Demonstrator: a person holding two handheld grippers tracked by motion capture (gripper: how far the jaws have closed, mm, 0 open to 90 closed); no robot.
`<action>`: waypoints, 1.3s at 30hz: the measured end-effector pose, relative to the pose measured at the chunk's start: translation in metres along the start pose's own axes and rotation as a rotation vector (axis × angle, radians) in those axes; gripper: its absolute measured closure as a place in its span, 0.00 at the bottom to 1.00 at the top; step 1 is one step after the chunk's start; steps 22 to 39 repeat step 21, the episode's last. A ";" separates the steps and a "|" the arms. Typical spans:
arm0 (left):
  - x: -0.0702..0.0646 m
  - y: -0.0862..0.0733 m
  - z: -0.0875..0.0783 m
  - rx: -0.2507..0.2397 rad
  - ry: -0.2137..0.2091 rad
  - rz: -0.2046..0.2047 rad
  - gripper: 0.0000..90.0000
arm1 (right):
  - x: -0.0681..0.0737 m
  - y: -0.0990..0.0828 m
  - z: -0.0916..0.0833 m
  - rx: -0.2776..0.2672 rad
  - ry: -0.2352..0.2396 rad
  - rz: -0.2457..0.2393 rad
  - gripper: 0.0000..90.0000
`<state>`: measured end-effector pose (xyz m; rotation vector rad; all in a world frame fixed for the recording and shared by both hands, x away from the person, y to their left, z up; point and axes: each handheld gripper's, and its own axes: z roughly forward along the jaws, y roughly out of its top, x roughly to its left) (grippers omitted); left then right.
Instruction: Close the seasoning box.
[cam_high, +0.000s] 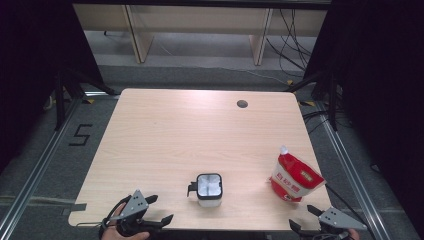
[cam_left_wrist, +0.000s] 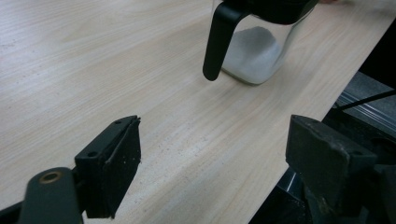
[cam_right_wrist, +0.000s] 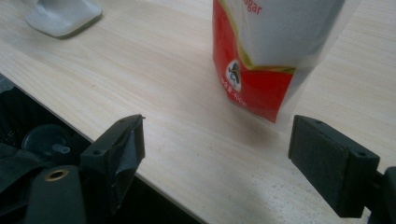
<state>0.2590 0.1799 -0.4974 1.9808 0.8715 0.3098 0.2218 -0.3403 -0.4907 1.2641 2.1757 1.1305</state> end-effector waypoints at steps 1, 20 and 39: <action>0.000 0.000 0.000 0.000 0.000 0.000 0.20 | 0.000 0.000 0.000 0.000 0.000 0.000 0.22; 0.003 0.000 0.001 0.001 -0.007 -0.014 0.20 | 0.000 0.000 -0.001 -0.009 -0.006 0.005 0.22; 0.003 0.000 0.001 0.001 -0.007 -0.014 0.20 | 0.000 0.000 -0.001 -0.009 -0.006 0.005 0.22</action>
